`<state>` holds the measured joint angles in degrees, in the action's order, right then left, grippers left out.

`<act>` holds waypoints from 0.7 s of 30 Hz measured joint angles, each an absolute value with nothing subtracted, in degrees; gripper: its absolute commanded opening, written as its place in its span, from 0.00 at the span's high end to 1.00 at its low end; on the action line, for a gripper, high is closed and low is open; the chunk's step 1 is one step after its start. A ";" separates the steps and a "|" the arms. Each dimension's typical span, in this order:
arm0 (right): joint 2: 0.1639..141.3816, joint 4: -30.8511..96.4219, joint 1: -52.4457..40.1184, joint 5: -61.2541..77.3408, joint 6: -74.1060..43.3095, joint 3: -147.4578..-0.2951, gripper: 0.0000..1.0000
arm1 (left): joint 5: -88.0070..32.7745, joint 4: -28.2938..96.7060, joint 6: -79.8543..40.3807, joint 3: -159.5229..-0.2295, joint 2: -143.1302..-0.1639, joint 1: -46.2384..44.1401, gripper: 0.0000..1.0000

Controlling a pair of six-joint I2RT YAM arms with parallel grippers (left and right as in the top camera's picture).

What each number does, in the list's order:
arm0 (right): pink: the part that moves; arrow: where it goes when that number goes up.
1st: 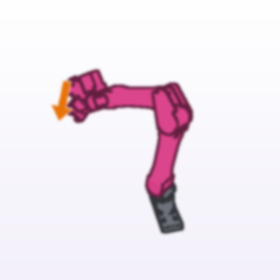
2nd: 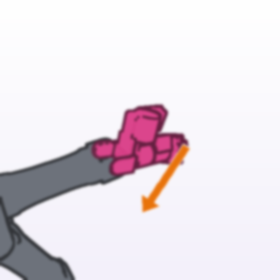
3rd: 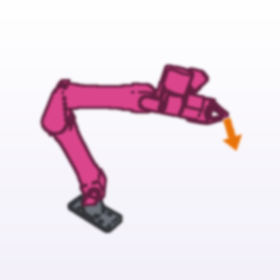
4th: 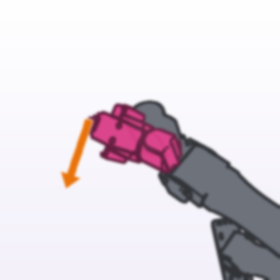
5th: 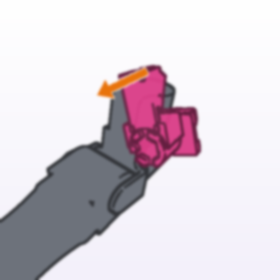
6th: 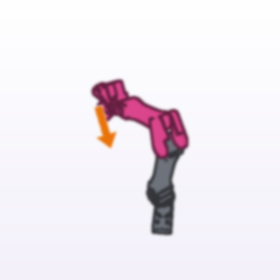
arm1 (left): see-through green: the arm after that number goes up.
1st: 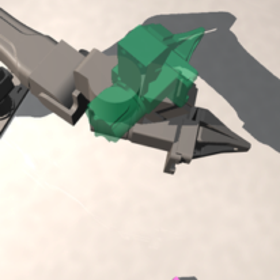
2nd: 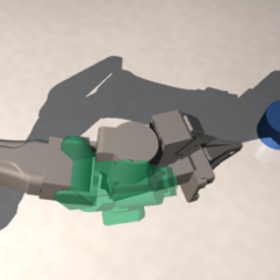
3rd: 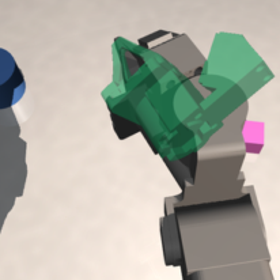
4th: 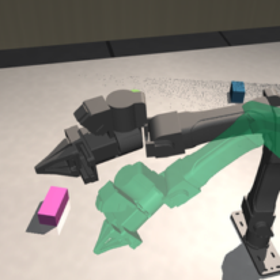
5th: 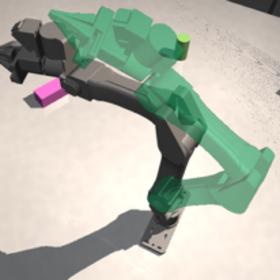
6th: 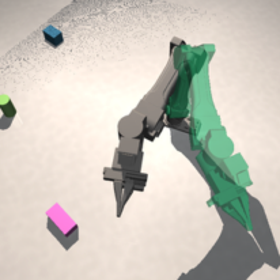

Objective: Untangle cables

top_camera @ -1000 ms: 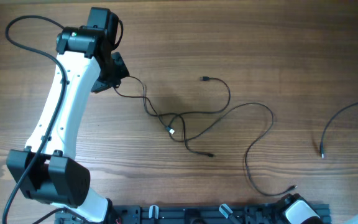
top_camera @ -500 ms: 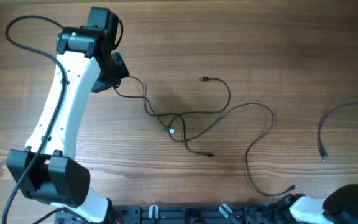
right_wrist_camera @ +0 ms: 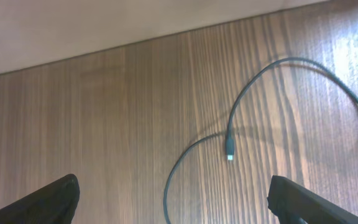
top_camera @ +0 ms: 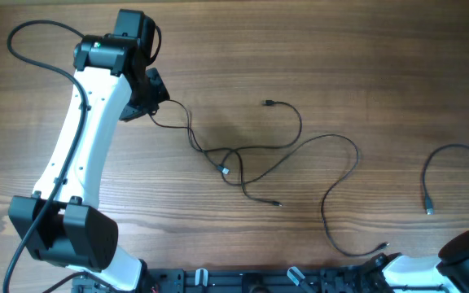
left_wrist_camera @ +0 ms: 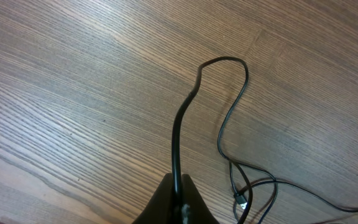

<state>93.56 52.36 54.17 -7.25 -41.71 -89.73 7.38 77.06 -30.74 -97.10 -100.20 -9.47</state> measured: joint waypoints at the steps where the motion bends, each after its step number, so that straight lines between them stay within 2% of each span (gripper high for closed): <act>1: 93.56 52.36 54.17 -6.22 -41.04 -89.73 0.00 | 7.38 77.06 -30.72 -97.10 -100.20 -9.47 0.96; 8: 93.56 52.27 54.17 5.50 -31.38 -89.73 0.00 | 7.14 76.90 -30.74 -97.10 -100.20 -9.47 0.96; 12: 93.58 50.09 52.88 22.57 -18.17 -89.73 0.00 | 3.16 75.16 -29.15 -97.10 -100.20 -9.47 0.96; 16: 93.58 50.11 47.16 35.64 -7.31 -89.73 0.00 | -4.27 71.99 -21.82 -97.10 -100.20 -10.48 0.96; 21: 93.60 49.67 34.76 48.01 2.79 -89.73 0.00 | -11.03 67.18 -16.53 -97.10 -100.20 -15.84 0.96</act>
<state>93.60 49.67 34.76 48.01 2.79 -89.73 -11.03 67.18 -16.53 -97.10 -100.20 -15.84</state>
